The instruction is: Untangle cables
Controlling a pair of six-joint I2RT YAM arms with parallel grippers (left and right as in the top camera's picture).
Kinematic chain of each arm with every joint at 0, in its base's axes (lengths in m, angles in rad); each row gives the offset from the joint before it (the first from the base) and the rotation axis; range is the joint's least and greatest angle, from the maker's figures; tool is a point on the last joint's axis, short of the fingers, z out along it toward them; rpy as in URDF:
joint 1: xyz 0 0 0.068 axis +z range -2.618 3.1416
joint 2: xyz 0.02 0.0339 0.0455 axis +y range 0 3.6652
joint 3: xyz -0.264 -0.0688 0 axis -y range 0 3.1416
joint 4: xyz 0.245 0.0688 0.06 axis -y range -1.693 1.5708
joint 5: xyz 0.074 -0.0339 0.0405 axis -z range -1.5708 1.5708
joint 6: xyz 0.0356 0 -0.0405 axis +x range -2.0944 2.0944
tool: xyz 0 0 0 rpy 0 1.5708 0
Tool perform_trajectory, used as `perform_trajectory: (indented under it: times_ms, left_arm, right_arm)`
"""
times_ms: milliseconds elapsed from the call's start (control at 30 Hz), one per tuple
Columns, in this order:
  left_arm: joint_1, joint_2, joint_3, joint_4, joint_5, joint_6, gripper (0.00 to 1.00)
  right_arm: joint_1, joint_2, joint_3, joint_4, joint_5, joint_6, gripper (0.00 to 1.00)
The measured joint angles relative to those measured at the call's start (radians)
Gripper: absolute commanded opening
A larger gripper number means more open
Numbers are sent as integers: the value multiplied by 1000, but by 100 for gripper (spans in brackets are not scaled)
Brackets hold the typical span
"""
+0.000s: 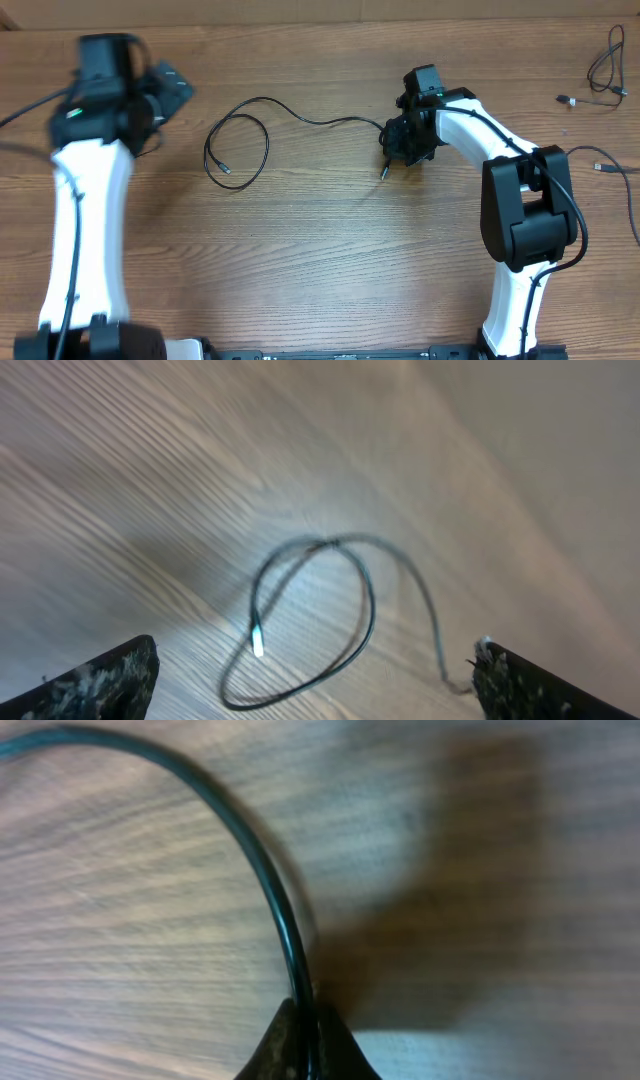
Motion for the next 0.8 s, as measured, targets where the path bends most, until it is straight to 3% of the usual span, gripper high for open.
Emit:
perform_trajectory:
  times_ms: [167, 400, 800]
  left_arm:
    - [114, -49, 11, -98, 2, 0, 99]
    - [171, -21, 11, -169, 6, 0, 99]
    - [170, -18, 11, -167, 14, 0, 99]
  right_arm:
    - [-6, -1, 56, -202, 221, 73, 4]
    - [-145, -109, 73, -331, 438, 181, 4]
    - [-568, -480, 86, -483, 569, 351, 4]
